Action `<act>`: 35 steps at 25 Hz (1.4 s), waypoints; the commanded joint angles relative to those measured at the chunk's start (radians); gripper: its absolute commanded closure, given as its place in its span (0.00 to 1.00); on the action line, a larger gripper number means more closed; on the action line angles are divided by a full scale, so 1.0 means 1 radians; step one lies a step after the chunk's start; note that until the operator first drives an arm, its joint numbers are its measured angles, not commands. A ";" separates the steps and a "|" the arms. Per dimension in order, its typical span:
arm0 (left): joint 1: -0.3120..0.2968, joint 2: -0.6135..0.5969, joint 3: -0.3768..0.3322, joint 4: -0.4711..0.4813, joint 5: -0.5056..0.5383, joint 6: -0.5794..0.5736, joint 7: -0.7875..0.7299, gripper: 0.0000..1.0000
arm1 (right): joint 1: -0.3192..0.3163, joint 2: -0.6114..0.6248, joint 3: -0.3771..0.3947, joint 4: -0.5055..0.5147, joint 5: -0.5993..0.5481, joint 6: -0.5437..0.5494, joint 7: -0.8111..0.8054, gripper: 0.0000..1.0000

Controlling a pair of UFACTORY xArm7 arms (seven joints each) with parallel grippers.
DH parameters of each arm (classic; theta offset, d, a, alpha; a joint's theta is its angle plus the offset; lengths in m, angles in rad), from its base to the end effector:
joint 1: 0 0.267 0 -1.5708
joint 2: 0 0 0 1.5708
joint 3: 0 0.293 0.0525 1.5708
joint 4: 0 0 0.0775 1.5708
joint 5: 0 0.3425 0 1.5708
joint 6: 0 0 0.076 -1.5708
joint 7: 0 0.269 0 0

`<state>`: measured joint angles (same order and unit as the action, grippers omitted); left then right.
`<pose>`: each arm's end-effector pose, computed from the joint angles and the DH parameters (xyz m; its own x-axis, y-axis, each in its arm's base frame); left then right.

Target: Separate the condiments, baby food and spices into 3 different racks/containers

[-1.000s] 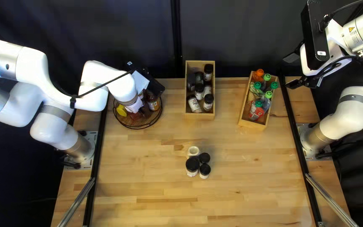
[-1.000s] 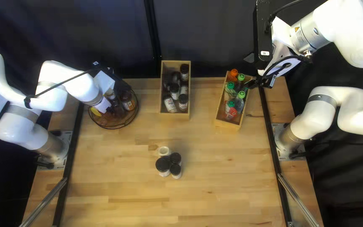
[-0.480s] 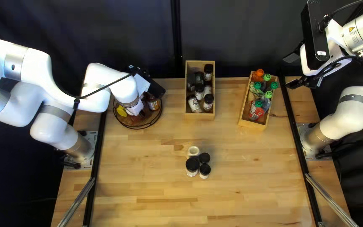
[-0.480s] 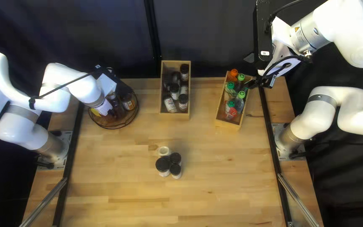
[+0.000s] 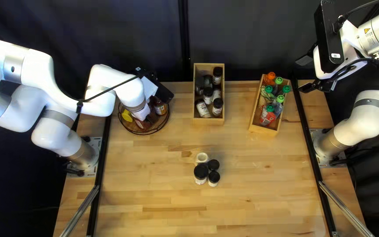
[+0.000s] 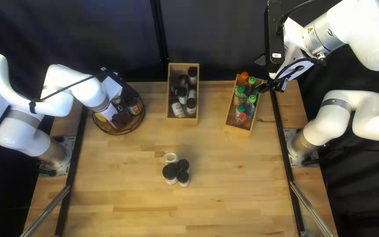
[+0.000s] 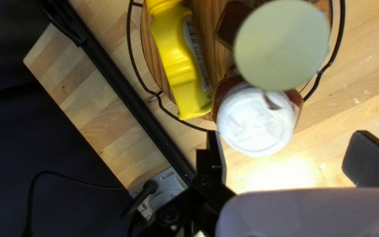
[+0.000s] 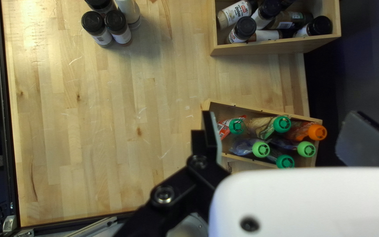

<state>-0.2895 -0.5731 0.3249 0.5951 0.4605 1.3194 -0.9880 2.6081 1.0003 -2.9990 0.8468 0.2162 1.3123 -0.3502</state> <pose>0.2754 0.0935 0.2000 0.6993 0.7068 0.1063 0.7030 -0.6533 -0.2809 0.2942 -0.0631 0.4413 0.8636 -0.0381 0.5027 -0.0958 -0.9914 0.0896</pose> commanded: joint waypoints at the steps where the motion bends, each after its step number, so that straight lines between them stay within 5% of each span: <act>1: -0.103 0.052 -0.045 0.105 -0.062 0.026 0.103 0.00 | 0.000 0.000 0.000 0.000 0.000 0.000 0.000 0.00; 8: -0.245 0.210 -0.025 0.266 -0.136 -0.066 0.441 0.00 | 0.000 0.000 0.000 0.000 0.000 0.000 0.000 0.00; 14: -0.277 0.406 0.007 0.427 -0.226 -0.150 0.606 0.00 | 0.000 0.000 0.000 0.000 0.000 0.000 0.000 0.00; 19: -0.274 0.564 0.010 0.532 -0.301 -0.211 0.625 0.00 | 0.000 0.000 0.000 0.000 0.000 0.000 0.000 0.00; 35: -0.169 0.758 0.025 0.565 -0.587 -0.370 0.929 0.00 | 0.000 0.000 0.000 0.000 0.000 0.000 0.000 0.00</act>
<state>-0.4747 0.1708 0.3507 1.1607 -0.0929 0.9610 -0.0986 2.6081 1.0003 -2.9990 0.8468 0.2162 1.3123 -0.3502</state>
